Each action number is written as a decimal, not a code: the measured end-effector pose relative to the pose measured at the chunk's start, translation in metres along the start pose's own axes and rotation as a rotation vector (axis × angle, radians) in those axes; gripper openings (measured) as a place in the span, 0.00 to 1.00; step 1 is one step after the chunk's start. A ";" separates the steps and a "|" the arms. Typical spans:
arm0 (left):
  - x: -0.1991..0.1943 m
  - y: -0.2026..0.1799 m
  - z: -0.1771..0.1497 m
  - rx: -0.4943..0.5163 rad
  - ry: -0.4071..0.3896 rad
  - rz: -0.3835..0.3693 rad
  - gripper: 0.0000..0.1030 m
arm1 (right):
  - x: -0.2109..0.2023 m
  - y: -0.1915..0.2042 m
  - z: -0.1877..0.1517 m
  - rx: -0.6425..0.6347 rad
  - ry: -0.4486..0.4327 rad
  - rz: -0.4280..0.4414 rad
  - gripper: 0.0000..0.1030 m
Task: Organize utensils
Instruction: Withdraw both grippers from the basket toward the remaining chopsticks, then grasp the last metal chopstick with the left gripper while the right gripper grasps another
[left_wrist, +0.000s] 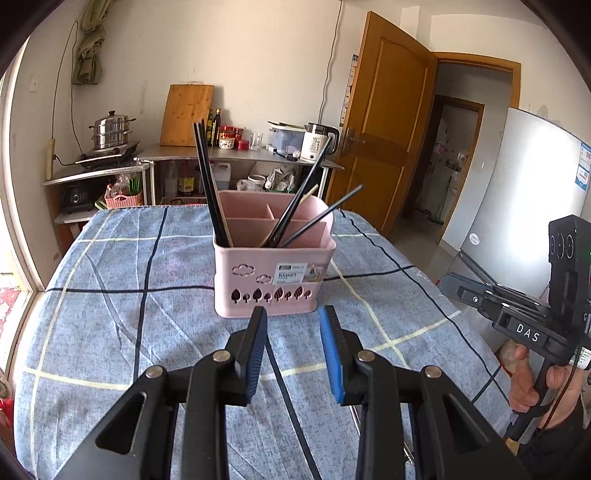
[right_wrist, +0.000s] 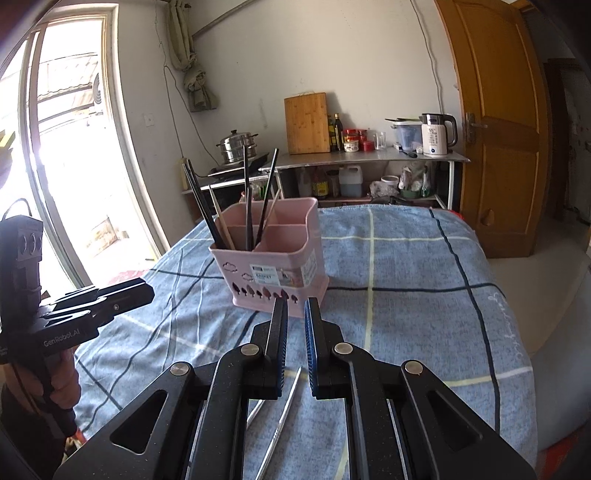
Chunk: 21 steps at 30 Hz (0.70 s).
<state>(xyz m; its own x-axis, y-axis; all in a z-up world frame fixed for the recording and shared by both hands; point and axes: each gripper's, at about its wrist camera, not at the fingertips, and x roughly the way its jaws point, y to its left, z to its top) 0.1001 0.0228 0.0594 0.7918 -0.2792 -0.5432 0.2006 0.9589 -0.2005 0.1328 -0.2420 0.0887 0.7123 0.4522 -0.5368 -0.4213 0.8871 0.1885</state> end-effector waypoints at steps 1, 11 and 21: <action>0.004 0.000 -0.004 -0.001 0.014 -0.003 0.30 | 0.003 -0.002 -0.004 0.006 0.014 -0.001 0.09; 0.032 -0.006 -0.029 -0.007 0.109 -0.026 0.30 | 0.050 -0.007 -0.046 0.025 0.178 0.006 0.09; 0.052 -0.008 -0.042 -0.021 0.174 -0.039 0.30 | 0.088 -0.002 -0.071 0.019 0.309 0.016 0.09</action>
<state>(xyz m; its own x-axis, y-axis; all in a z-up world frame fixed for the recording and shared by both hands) 0.1150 -0.0012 -0.0016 0.6713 -0.3222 -0.6675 0.2152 0.9465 -0.2404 0.1569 -0.2106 -0.0174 0.5001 0.4189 -0.7579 -0.4184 0.8832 0.2121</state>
